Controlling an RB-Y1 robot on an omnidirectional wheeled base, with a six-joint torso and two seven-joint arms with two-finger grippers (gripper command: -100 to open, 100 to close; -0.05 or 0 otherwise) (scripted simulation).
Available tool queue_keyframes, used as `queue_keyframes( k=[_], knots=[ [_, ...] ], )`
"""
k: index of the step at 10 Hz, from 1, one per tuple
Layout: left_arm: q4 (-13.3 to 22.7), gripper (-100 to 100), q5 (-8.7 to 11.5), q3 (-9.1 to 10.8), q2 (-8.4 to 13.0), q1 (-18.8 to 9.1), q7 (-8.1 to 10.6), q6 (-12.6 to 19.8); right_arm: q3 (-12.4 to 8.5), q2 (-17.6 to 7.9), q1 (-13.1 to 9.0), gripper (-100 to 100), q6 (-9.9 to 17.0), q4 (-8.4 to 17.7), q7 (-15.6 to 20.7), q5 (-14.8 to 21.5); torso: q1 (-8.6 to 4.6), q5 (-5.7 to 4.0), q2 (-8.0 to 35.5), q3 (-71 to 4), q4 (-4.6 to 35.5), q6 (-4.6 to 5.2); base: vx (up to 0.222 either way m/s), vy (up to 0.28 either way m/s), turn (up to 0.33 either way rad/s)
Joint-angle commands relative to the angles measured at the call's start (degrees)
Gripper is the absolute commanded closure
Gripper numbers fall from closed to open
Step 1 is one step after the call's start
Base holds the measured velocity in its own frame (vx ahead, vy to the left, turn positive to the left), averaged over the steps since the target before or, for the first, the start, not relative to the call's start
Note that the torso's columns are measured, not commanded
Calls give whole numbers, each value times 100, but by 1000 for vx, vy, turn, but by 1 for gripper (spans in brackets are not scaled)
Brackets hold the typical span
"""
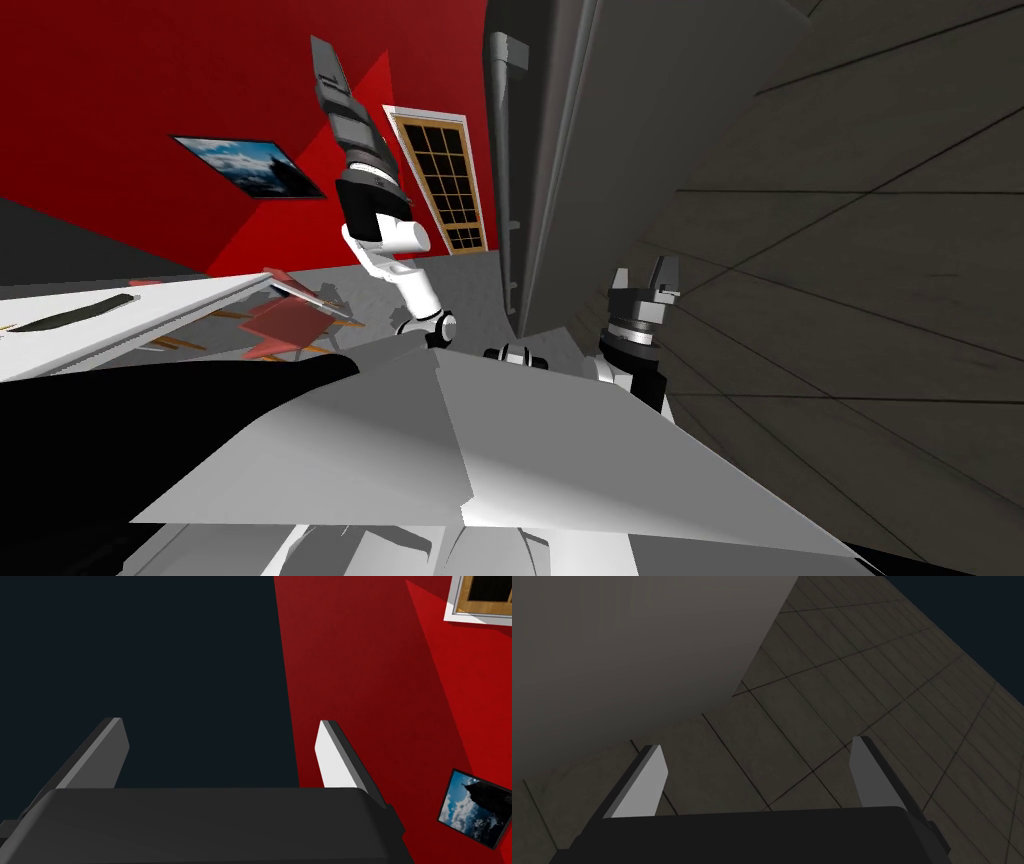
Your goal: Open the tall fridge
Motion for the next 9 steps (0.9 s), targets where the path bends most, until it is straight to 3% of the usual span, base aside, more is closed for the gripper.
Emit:
queue_keyframes(
  k=[1, 2, 3, 5, 6, 7, 8, 9],
  knots=[
    [97, -100, -60, 201, 8, -452, -107, 308, 0, 0, 1, 0, 0, 0, 0, 0, -10, -1, 0, 1, 1, -5, 18, -98, 80],
    [97, -100, -60, 201, 8, -484, -107, 308, 0, 0, 0, 0, 0, 0, 0, 0, -21, -6, -6, -3, -1, 1, 20, -54, -22],
    [197, -100, -120, 396, 21, -711, -209, 578, 0, 0, 0, 0, 0, 0, 0, 0, -13, -4, -11, -6, -3, 1, 45, -96, 124],
    [197, -100, -120, 396, 21, -903, -209, 618, 0, 0, 0, 0, 0, 0, 0, 0, -28, -9, -14, -9, -4, 1, 22, -86, 43],
    [303, -100, -184, 588, 32, -1122, -309, 882, 0, 0, 0, 0, 0, 0, 0, 0, -10, -4, -2, -1, -1, 0, 4, -91, 136],
    [303, -100, -184, 588, 32, -1281, -309, 929, 0, 0, 1, 0, 0, 0, 0, 0, -17, -3, 0, 0, 1, -4, 23, -104, 84],
    [415, -100, -250, 777, 40, -1468, -408, 1128, 0, 0, 0, 0, 0, 0, 0, 0, -23, -7, -7, -4, -1, 1, 44, -151, 126],
    [415, -100, -250, 777, 40, -1666, -408, 1238, 1, 1, 1, 0, 0, 0, 0, 0, -37, -10, -16, -10, -4, -2, 39, -143, 68]
  ],
)
